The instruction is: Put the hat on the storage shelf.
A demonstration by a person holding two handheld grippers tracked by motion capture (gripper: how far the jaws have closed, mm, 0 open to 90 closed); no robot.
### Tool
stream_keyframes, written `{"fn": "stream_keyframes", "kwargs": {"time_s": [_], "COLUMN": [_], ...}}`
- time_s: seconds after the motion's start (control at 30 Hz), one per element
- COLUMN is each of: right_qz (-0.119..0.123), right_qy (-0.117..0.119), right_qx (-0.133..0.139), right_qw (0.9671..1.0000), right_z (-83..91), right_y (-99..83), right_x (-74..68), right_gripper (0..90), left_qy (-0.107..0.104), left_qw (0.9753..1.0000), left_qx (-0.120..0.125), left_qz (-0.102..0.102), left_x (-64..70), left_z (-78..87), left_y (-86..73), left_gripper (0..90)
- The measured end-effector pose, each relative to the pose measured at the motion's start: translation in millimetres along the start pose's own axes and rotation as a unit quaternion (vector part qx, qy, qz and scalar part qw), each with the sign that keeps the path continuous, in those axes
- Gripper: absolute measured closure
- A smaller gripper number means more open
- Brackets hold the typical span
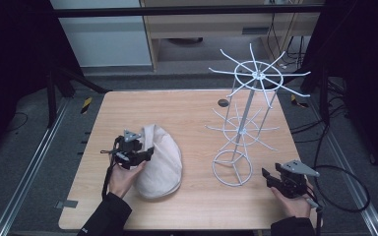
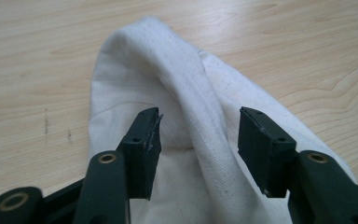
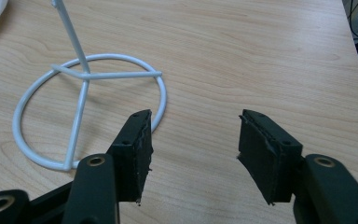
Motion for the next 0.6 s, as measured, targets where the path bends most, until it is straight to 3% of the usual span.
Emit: {"fn": "stream_keyframes", "kwargs": {"time_s": [0.13, 0.37, 0.47, 0.6], "right_qz": [0.000, -0.002, -0.005, -0.001], "right_qy": [0.001, 0.000, 0.000, -0.001], "right_qx": [0.000, -0.001, -0.003, -0.003], "right_qw": [1.0000, 1.0000, 1.0000, 1.0000], "right_z": [-0.1, -0.1, 0.4, -0.4], "right_y": [-0.1, -0.3, -0.5, -0.5], "right_x": [0.0, 0.4, 0.3, 0.9], "right_gripper": [44.2, 44.0, 44.0, 43.9], "left_qy": [0.001, -0.019, -0.023, -0.031], "left_qw": [0.9999, 0.9994, 0.9993, 0.9983], "left_qx": [-0.010, -0.013, 0.002, 0.044], "left_qz": [0.002, 0.027, 0.029, 0.023], "left_x": [0.4, 5.0, 5.1, 8.3], "left_z": [-7.9, -13.8, -9.3, 8.0], "left_y": [-4.3, -3.3, -0.4, 10.4], "left_gripper": [59.4, 84.2, 87.6, 88.3]}}
Point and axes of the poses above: each handheld gripper's, and its own axes: z roughly backward along the jaws, y roughly out of its top, x roughly to its right, the point moved 10 cm from there along -z, roughly forward along the jaws, and after that the axes turned 11 degrees about -z, right-handed, at the moved point
